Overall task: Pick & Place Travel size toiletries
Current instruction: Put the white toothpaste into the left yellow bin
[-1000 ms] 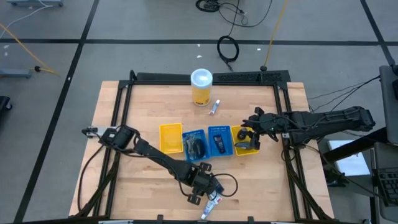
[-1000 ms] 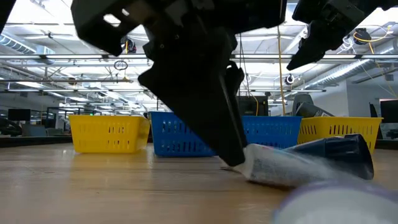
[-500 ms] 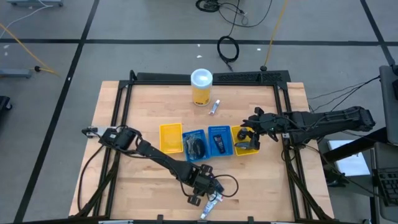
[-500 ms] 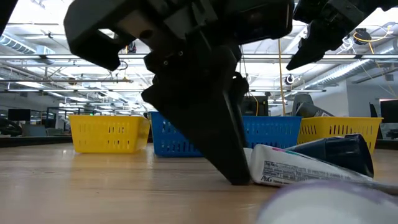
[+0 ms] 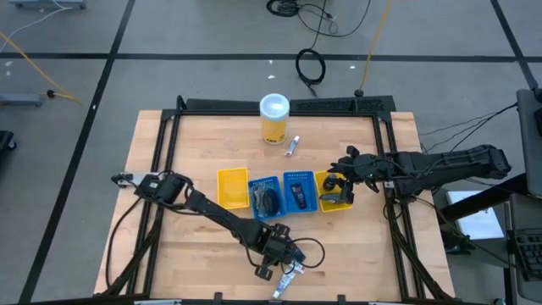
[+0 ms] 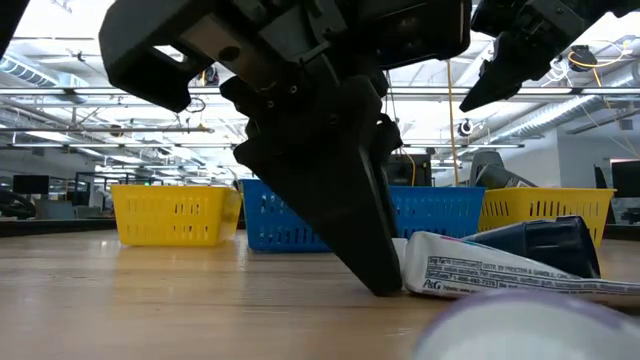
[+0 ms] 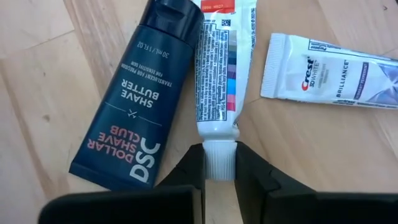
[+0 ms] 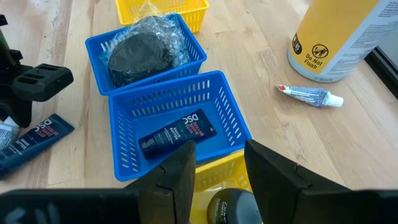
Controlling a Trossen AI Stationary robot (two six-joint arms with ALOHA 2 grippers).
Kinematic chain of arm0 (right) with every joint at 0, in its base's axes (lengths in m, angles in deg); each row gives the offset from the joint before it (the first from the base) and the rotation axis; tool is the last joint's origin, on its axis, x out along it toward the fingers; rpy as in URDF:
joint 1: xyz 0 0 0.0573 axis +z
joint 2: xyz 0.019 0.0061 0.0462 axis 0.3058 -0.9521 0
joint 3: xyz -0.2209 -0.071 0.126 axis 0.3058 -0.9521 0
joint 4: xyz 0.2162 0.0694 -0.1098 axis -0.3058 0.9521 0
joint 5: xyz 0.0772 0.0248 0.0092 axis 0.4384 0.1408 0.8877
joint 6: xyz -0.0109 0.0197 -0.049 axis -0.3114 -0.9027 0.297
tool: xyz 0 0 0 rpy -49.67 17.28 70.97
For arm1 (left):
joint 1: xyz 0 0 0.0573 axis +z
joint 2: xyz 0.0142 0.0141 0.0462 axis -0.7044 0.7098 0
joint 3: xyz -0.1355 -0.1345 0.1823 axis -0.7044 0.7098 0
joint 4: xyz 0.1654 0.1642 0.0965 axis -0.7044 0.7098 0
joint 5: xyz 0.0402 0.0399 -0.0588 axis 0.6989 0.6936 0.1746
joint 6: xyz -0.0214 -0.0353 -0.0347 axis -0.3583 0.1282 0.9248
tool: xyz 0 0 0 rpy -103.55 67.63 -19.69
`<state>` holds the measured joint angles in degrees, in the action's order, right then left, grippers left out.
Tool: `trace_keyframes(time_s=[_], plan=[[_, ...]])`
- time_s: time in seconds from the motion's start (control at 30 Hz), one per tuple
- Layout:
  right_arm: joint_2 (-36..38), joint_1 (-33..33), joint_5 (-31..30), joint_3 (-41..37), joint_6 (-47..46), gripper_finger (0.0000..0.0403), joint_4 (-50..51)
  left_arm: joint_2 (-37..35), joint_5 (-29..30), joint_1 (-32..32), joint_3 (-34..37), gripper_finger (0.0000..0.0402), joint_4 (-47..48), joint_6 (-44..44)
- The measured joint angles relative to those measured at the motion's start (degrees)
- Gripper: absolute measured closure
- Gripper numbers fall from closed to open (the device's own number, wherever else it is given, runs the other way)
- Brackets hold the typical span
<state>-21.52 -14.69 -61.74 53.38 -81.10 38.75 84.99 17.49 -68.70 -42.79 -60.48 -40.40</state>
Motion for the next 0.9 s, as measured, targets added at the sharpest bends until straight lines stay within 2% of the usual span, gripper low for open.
trace_keyframes(time_s=[0.2, 0.33, 0.6, 0.9], plan=[[0.0, 0.0, 0.0, 0.0, 0.0, 0.0273, 0.0, -2.3, 0.7, -0.2, 0.1, 0.0363, 1.2, 0.7], [0.0, 0.0, 0.0, 0.0, 0.0, 0.0273, 0.0, -6.1, 4.9, -0.7, 0.1, 0.0363, 4.7, 2.1], [0.0, 0.0, 0.0, 0.0, 0.0, 0.0273, -0.3, -14.8, 17.2, -1.1, 0.1, 0.0363, 21.8, 8.6], [0.0, 0.0, 0.0, 0.0, 0.0, 0.0273, -0.8, -23.1, 27.1, -0.5, 0.0, 0.0363, 41.5, 20.7]])
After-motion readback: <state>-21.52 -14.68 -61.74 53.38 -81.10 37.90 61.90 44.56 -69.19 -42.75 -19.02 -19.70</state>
